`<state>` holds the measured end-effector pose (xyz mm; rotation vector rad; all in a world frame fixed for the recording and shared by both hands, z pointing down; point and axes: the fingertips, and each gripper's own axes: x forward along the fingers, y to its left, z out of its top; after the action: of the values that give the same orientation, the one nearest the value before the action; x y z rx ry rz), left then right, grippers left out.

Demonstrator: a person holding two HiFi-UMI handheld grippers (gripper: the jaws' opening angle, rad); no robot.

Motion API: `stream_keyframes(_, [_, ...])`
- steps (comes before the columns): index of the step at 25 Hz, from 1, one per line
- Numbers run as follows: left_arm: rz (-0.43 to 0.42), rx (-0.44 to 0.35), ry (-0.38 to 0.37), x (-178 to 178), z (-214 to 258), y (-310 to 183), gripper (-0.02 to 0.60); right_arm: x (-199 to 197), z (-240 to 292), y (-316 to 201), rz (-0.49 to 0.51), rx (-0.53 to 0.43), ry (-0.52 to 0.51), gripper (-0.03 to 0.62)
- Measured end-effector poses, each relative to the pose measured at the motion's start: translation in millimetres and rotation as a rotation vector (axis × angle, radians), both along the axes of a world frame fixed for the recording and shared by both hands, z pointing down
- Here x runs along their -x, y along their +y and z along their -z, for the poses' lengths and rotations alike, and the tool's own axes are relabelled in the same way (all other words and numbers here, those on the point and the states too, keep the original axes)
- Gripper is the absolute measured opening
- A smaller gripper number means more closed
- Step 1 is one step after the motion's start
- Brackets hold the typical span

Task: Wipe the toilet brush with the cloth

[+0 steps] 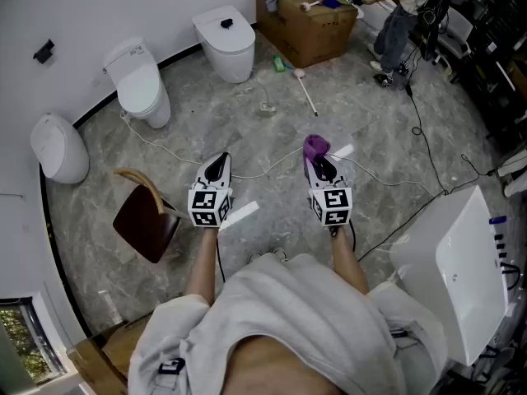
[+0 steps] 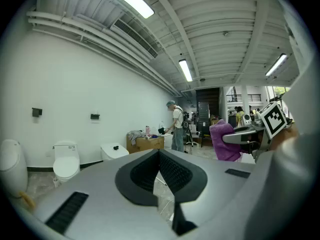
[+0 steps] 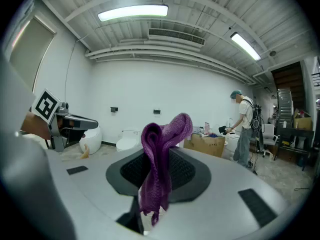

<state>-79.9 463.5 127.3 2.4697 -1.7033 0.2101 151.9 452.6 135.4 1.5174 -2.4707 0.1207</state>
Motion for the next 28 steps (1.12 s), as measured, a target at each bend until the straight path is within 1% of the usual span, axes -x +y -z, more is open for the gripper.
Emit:
stream_keyframes(10, [0.014,-0.011,-0.003,-7,4,-11,0.018,-10,-4,-8,0.012,0.003,-0.001,0.112])
stream_keyframes(14, [0.008,-0.009,-0.004,-22,3,-16,0.018,-17,-2,-10,0.030,0.001,-0.024,0.112])
stream_keyframes(18, [-0.001,-0.005,-0.009,-39,-1,-18,0.018,-25,-7,-10,0.049,0.009,-0.020,0.112])
stream_keyframes(24, [-0.013,0.021,-0.014,-60,-18,-20,0.018,-35,-16,-12,0.062,0.032,-0.035,0.112])
stream_keyframes(28, [-0.009,0.036,-0.009,-55,-28,-38,0.018,-29,-23,-30,0.073,0.044,-0.034,0.112])
